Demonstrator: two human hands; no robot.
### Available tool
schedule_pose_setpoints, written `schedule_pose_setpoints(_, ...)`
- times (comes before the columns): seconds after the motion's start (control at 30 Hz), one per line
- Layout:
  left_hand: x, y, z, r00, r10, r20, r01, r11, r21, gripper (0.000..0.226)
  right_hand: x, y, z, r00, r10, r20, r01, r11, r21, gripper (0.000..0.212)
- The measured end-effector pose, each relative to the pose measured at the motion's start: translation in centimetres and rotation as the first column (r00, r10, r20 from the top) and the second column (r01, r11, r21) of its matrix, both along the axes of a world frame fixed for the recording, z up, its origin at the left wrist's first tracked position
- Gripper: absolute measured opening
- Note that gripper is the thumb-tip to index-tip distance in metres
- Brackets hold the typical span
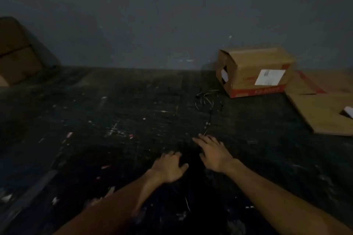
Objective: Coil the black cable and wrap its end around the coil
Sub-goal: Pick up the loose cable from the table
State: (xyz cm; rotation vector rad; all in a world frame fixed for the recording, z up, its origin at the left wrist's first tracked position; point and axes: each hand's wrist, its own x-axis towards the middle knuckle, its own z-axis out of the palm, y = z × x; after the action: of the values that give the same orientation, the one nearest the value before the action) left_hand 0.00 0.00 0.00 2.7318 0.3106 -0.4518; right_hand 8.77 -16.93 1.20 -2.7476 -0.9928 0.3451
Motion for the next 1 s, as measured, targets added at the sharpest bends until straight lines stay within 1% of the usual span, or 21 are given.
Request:
schedule_pose_setpoints(0.1,-1.6,-1.0,-1.7,0.995,-0.01,-0.098,0.015,0.999,0.049,0.067,-1.4,0.4,-1.8,0.997,0.065,-0.039,-0.069,0.991,-0.112,0.067)
schedule_pose_setpoints(0.2,-3.0,-2.0,-3.3,0.978,-0.007,-0.208,0.021,0.998,0.062,0.076,-2.6,0.6,-4.1,0.988,0.112,-0.107,-0.132,0.97,-0.204,0.069)
schedule_pose_setpoints(0.3,-3.5,-2.6,-4.3,0.978,-0.02,-0.209,0.041,0.995,0.095,0.072,-3.2,0.5,-5.8,0.978,0.147,-0.147,-0.184,0.943,-0.279,0.065)
schedule_pose_setpoints(0.37,-3.4,-2.8,-4.3,0.981,-0.034,-0.191,0.055,0.993,0.106,0.062,-3.5,0.5,-6.2,0.979,0.15,-0.139,-0.184,0.944,-0.274,0.06)
schedule_pose_setpoints(0.43,-3.2,-2.8,-4.2,0.981,-0.039,-0.189,0.059,0.993,0.101,0.051,-3.5,0.4,-6.0,0.985,0.132,-0.113,-0.156,0.96,-0.232,0.052)
schedule_pose_setpoints(0.57,-2.8,-2.2,-3.9,0.989,-0.006,-0.148,0.015,0.998,0.063,0.035,-3.5,-0.3,-5.7,0.995,0.101,-0.026,-0.104,0.977,-0.184,0.028)
schedule_pose_setpoints(0.63,-2.7,-1.6,-3.7,0.992,0.037,-0.118,-0.04,0.999,-0.022,0.026,-3.6,-0.7,-5.8,0.995,0.095,0.02,-0.09,0.984,-0.156,0.019)
schedule_pose_setpoints(0.67,-2.5,-1.2,-3.6,0.992,0.06,-0.107,-0.068,0.995,-0.074,0.021,-3.6,-0.9,-5.9,0.995,0.094,0.043,-0.087,0.987,-0.136,0.017)
schedule_pose_setpoints(0.77,-1.3,-0.1,-2.8,0.986,0.161,-0.05,-0.168,0.959,-0.228,0.022,-2.8,-1.2,-5.0,0.995,0.056,0.084,-0.055,0.998,-0.018,0.012)
schedule_pose_setpoints(0.8,-0.8,0.3,-2.3,0.978,0.202,-0.046,-0.207,0.933,-0.294,0.026,-2.4,-1.2,-4.2,0.996,0.032,0.086,-0.035,0.999,0.032,0.009)
schedule_pose_setpoints(0.87,0.4,0.9,-0.7,0.958,0.272,-0.086,-0.282,0.859,-0.427,0.036,-1.4,-1.1,-2.4,0.997,-0.019,0.08,0.009,0.992,0.127,0.006)
schedule_pose_setpoints(1.0,2.4,1.9,3.1,0.932,0.349,-0.093,-0.331,0.722,-0.608,0.042,1.6,-1.2,1.3,0.981,-0.176,0.08,0.14,0.932,0.334,0.006)
